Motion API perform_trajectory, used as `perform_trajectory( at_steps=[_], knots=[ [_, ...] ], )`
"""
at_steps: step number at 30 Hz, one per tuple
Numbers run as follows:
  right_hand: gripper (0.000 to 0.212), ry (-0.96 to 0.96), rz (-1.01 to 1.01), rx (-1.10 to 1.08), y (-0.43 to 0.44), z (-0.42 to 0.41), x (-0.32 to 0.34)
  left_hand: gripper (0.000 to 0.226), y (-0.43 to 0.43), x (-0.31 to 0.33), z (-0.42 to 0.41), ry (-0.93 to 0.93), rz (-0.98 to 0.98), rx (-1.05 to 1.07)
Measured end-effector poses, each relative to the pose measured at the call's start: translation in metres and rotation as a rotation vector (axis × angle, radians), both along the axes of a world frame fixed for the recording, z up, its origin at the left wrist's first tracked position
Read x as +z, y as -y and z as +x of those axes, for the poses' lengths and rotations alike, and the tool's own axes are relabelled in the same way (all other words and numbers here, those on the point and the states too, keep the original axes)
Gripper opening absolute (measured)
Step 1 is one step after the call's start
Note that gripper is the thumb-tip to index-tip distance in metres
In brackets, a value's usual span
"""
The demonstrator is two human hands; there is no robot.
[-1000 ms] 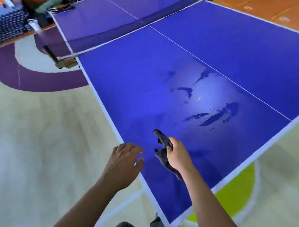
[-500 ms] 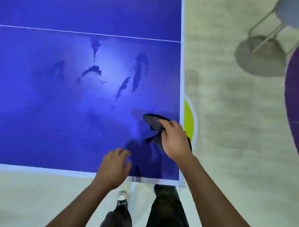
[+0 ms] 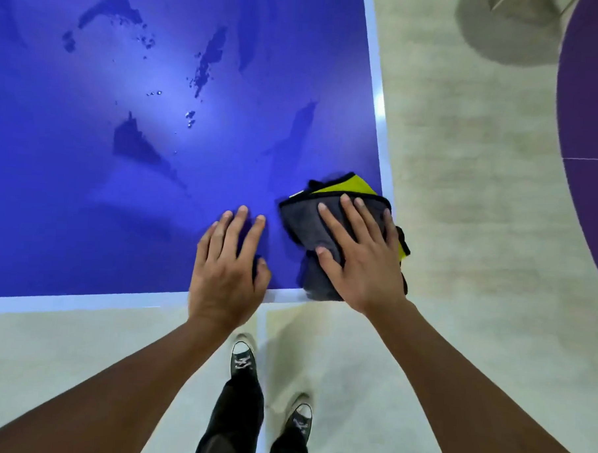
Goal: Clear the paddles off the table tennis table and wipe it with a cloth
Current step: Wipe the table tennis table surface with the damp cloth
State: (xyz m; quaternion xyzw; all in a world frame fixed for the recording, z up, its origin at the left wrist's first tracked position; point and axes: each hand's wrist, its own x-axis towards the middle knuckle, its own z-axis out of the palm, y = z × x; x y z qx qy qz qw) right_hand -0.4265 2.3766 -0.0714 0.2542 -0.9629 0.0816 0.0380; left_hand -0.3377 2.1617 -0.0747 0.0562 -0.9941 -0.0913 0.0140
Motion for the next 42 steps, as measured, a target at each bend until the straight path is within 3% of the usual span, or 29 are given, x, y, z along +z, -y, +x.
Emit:
perform_trajectory(
  at_steps=[6, 11, 20, 24, 29, 37, 42],
  knots=[
    [0.058, -0.089, -0.069, -0.050, 0.000, -0.001, -0.017, 0.057, -0.001, -0.008, 0.001, -0.146, -0.009, 0.002],
    [0.060, -0.092, -0.094, -0.256, 0.005, 0.030, -0.021, 0.060, -0.002, -0.006, 0.004, -0.110, -0.013, 0.025],
    [0.055, -0.054, -0.058, -0.318, 0.009, 0.027, -0.024, 0.058, -0.002, 0.000, 0.007, -0.060, 0.122, 0.016],
    [0.057, -0.020, -0.038, -0.338, 0.021, -0.011, -0.020, 0.041, 0.002, 0.011, -0.015, -0.073, 0.120, 0.053],
    [0.059, -0.001, 0.003, -0.347, 0.033, -0.045, -0.018, 0.032, 0.031, 0.020, -0.073, -0.050, 0.165, 0.017],
    [0.061, 0.044, 0.038, -0.353, 0.056, -0.138, -0.015, 0.054, 0.059, 0.017, -0.212, -0.012, 0.170, -0.079],
    [0.061, 0.072, 0.041, -0.377, 0.073, -0.220, -0.015, 0.063, 0.072, 0.012, -0.304, -0.001, 0.142, -0.004]
  ],
)
